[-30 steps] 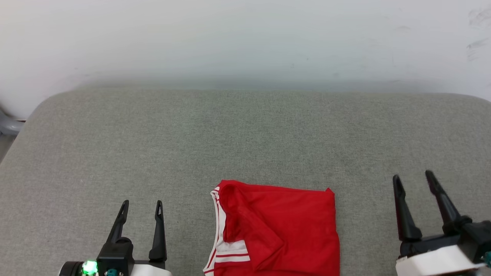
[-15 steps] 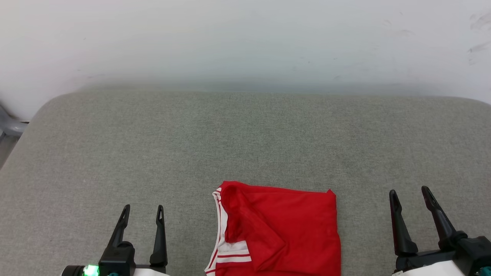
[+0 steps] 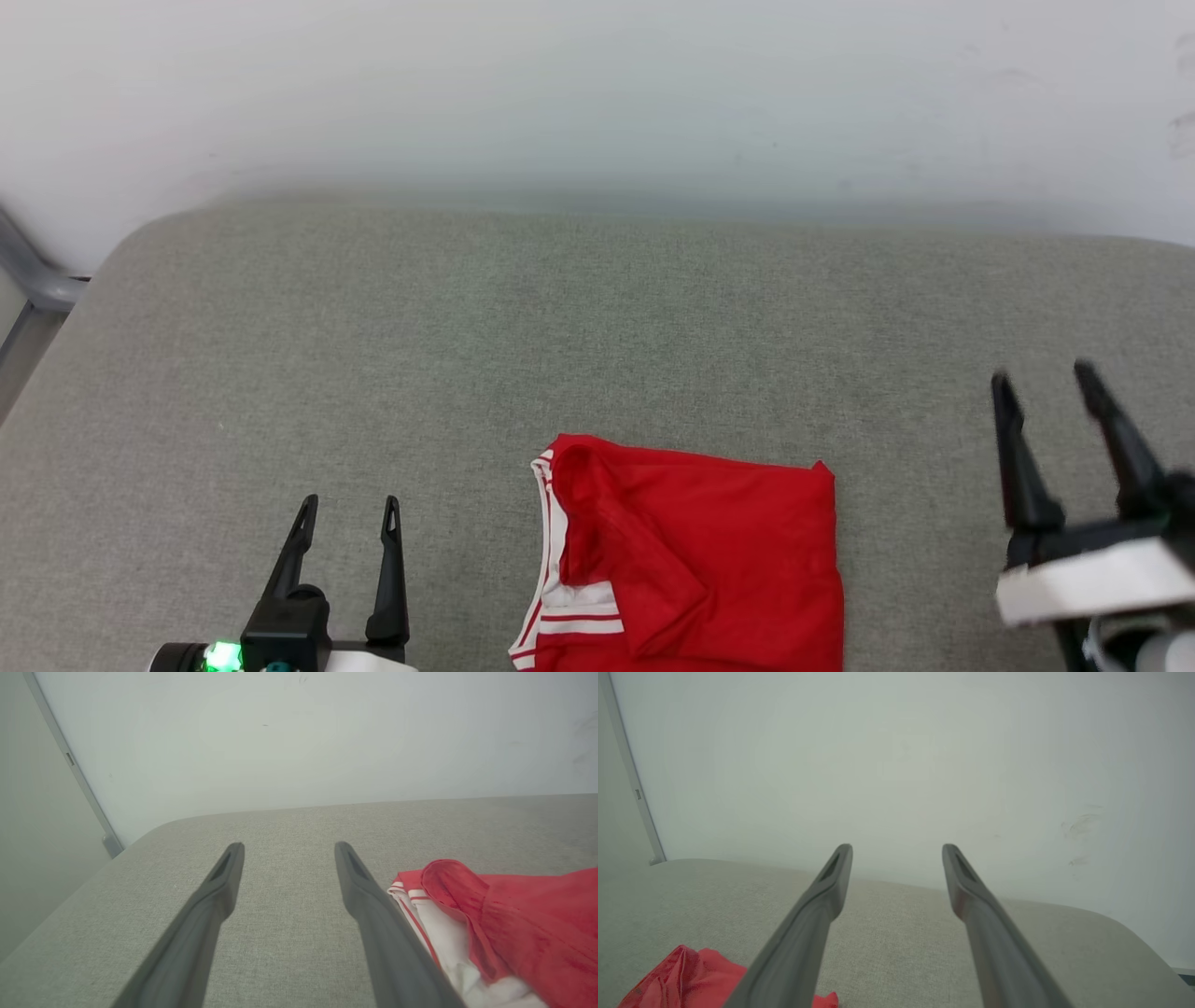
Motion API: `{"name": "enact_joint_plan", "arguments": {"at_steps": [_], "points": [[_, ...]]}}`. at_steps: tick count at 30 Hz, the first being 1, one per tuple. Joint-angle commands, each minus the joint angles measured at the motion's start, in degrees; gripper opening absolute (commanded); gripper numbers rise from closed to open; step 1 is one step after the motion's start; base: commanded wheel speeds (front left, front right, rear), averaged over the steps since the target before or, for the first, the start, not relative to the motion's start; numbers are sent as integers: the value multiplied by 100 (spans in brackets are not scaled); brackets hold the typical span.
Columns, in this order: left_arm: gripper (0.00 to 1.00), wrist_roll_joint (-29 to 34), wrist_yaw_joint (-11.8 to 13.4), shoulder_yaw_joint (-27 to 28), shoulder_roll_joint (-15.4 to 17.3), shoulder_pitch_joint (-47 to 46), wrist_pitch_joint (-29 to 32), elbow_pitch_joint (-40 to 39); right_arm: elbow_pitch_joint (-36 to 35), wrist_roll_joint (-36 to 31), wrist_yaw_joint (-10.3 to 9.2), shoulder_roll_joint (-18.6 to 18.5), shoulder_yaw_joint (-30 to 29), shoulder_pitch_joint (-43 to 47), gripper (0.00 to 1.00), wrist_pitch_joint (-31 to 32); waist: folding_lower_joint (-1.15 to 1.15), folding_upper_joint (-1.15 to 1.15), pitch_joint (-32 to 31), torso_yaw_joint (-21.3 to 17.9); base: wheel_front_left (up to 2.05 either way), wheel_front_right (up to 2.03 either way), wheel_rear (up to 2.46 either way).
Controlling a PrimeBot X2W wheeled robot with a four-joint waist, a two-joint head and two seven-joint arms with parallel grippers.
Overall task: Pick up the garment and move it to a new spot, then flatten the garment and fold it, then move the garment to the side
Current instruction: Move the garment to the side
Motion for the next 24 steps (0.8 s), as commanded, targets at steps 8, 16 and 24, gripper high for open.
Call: {"name": "enact_joint_plan", "arguments": {"at_steps": [8, 16, 24], "points": [[100, -21, 7, -41, 20, -144, -25, -35, -214, 1267, -6, -956, 976, -1128, 100, 2455, 0, 0, 161, 136, 0, 0, 0], [100, -43, 2, -105, -12, -241, -25, -8, 70, 2507, -5, -1654, 1729, -1346, 100, 4867, 0, 0, 317, 305, 0, 0, 0], [100, -84, 11, -235, -73, -408, -25, -36, 442, 3007, -5, -1919, 2037, -1139, 100, 5740, 0, 0, 608, 573, 0, 0, 0]]}}
